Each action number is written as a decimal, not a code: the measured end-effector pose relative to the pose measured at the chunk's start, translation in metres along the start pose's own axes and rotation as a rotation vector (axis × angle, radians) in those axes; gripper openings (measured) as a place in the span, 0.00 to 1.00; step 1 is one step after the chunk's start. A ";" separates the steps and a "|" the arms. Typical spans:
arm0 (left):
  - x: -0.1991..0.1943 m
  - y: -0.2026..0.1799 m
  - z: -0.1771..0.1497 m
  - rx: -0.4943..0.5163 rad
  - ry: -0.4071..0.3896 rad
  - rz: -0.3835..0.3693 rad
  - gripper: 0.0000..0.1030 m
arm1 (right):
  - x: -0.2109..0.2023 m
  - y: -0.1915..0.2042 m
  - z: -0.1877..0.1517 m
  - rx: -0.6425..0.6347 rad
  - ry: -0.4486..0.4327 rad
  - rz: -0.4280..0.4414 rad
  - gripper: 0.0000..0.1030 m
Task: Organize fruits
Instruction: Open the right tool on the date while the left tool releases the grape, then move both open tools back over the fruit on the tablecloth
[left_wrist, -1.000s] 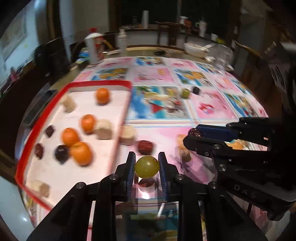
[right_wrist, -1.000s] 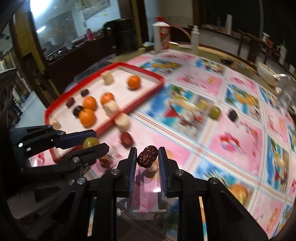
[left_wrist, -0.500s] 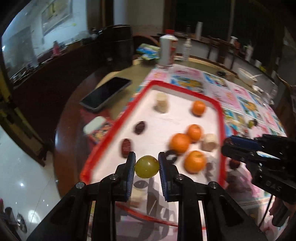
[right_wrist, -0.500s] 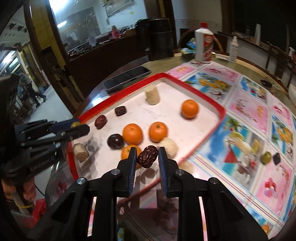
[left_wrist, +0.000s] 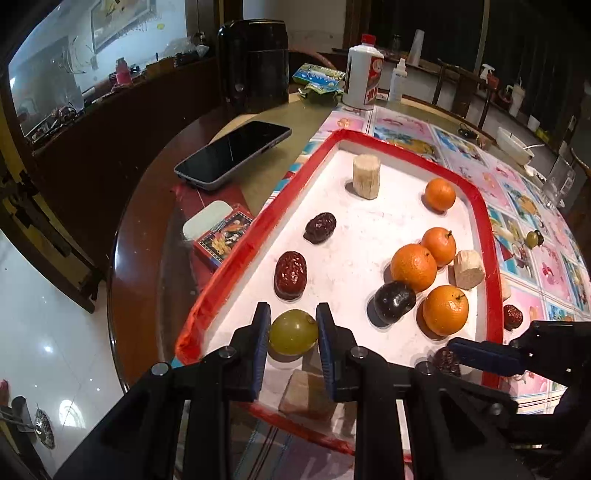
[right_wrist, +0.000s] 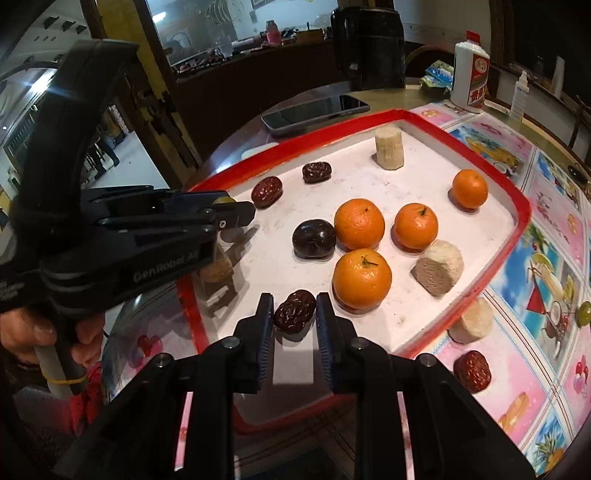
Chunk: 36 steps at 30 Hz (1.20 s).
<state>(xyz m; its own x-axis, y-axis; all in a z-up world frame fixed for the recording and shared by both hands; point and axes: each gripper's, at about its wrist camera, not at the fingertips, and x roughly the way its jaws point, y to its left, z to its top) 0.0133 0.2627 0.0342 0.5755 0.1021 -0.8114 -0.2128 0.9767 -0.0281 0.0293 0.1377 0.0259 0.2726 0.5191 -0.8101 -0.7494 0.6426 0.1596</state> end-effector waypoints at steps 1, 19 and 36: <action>0.002 -0.001 -0.001 0.005 0.003 0.005 0.24 | 0.002 0.000 0.001 -0.001 0.000 -0.007 0.25; 0.000 -0.012 -0.006 0.037 0.006 0.065 0.56 | 0.006 0.002 0.003 0.001 0.036 -0.032 0.40; -0.029 -0.045 -0.018 0.075 -0.029 0.083 0.58 | -0.047 -0.020 -0.030 0.051 -0.013 -0.053 0.45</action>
<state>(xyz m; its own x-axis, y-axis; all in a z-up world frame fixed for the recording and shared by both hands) -0.0080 0.2125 0.0481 0.5814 0.1872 -0.7918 -0.2017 0.9760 0.0826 0.0138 0.0838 0.0439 0.3194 0.4908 -0.8106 -0.7020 0.6972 0.1455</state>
